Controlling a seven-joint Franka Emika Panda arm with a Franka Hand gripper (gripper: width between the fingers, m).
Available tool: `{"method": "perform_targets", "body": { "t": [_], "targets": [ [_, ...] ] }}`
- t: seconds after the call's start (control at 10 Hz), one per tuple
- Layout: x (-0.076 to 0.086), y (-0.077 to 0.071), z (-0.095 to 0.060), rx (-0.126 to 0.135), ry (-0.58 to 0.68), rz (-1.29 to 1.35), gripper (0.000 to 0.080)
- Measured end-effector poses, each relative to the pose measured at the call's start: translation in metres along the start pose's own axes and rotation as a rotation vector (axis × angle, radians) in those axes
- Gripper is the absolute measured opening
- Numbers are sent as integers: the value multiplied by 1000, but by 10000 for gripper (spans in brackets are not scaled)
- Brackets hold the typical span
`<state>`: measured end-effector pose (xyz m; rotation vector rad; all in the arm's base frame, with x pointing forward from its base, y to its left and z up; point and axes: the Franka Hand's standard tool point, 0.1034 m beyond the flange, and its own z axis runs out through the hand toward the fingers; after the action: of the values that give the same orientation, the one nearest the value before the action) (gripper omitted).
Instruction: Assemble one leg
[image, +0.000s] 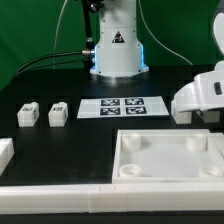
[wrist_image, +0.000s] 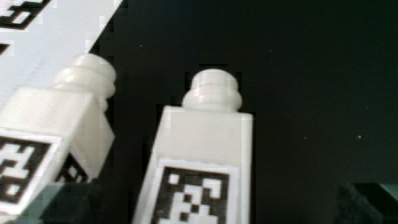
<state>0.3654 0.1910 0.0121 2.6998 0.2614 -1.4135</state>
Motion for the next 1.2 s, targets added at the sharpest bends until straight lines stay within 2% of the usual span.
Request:
{"method": "perform_targets", "body": {
  "t": [0.6,0.7,0.8,0.9,1.0,1.2],
  "targets": [
    [5,5,2,9,8,-2,649],
    [5,5,2,9,8,-2,628],
    [5,5,2,9,8,-2,477],
    [5,5,2,8,8,-2,477],
    [5,5,2,8,8,-2,292],
    [5,5,2,8,8,-2,290]
  ]
}}
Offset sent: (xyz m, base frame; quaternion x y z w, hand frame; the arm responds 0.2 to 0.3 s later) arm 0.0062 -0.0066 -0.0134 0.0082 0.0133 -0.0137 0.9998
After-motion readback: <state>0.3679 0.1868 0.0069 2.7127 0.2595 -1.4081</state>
